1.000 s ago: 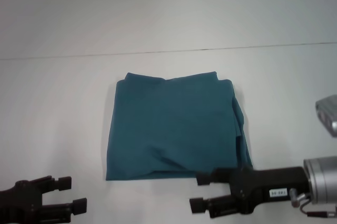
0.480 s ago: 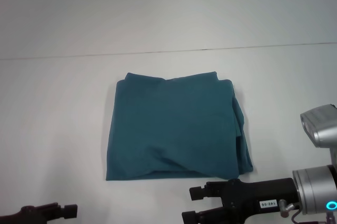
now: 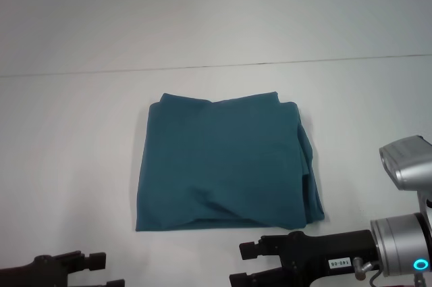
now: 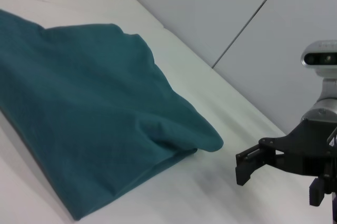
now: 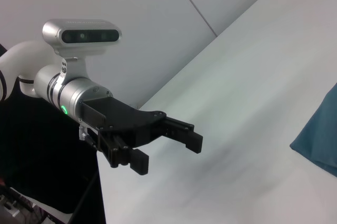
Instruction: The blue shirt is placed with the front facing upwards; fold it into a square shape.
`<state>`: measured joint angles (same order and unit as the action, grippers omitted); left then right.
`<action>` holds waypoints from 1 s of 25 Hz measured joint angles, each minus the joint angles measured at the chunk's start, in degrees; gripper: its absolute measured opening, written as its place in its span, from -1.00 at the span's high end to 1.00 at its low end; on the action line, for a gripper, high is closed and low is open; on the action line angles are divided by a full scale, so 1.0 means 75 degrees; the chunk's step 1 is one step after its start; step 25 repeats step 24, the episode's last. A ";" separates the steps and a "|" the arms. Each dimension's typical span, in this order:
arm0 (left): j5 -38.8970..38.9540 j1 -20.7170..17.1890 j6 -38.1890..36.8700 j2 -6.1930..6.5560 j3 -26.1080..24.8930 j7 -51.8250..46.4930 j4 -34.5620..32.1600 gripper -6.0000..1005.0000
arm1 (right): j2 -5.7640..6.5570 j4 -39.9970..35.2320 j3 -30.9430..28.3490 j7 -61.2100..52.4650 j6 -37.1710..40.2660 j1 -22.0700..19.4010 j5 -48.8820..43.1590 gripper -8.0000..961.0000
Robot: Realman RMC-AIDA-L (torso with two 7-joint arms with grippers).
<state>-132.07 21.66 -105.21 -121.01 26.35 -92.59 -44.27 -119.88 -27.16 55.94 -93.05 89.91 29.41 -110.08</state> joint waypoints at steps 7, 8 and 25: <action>0.0001 0.0155 0.0051 0.0027 -0.0003 -0.0574 -0.0032 -0.86 | 0.0030 0.0091 -0.0045 -0.0100 -0.0031 -0.0027 0.0000 -0.97; 0.0003 0.0181 0.0055 0.0038 -0.0007 -0.0604 -0.0034 -0.86 | 0.0032 0.0091 -0.0047 -0.0142 -0.0042 -0.0026 0.0000 -0.97; 0.0008 0.0235 0.0053 -0.0003 0.0025 0.0315 0.0002 -0.86 | 0.0030 0.0051 -0.0053 0.0315 -0.0115 -0.0031 -0.0007 -0.97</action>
